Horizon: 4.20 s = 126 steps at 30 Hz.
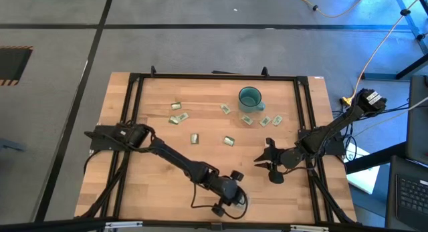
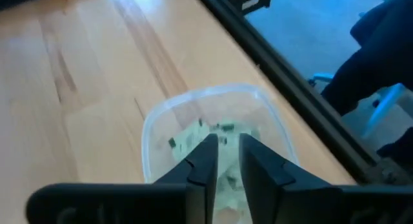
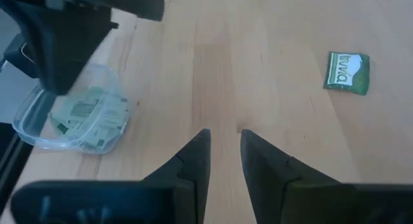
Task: Pick and place items into bin
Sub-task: Put the light green stevia packet into the transparent bin
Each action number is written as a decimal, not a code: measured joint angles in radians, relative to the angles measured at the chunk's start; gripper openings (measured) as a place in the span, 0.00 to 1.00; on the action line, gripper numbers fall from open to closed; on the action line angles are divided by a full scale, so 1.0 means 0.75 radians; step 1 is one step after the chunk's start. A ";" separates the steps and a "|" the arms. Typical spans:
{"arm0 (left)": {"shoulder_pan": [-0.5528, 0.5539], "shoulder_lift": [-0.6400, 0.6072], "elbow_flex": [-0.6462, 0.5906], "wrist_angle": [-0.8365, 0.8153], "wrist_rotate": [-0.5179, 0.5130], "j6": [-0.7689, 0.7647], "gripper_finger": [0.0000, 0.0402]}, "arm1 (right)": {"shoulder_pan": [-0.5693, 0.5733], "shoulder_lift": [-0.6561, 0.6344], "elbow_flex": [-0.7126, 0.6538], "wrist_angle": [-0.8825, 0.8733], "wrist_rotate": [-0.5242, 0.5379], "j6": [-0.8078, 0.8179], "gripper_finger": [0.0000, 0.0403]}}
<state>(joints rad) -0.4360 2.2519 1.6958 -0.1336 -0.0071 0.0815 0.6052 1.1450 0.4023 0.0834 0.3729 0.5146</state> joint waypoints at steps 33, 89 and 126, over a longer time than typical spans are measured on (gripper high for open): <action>0.261 -0.935 -1.152 0.614 -0.083 -0.116 0.18 | -0.270 0.001 0.013 -0.344 0.001 0.325 0.22; 0.402 -1.159 -1.641 0.970 -0.313 -0.139 0.18 | -1.149 0.024 0.087 -1.014 -0.164 0.218 0.22; 0.402 -1.158 -1.641 0.950 -0.317 -0.103 0.18 | -1.134 0.202 0.248 -1.161 -0.259 0.144 0.01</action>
<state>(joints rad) -0.1345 1.3834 0.4648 0.5786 -0.2444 0.0045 -0.2454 1.2968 0.5883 -0.7872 0.1788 0.6224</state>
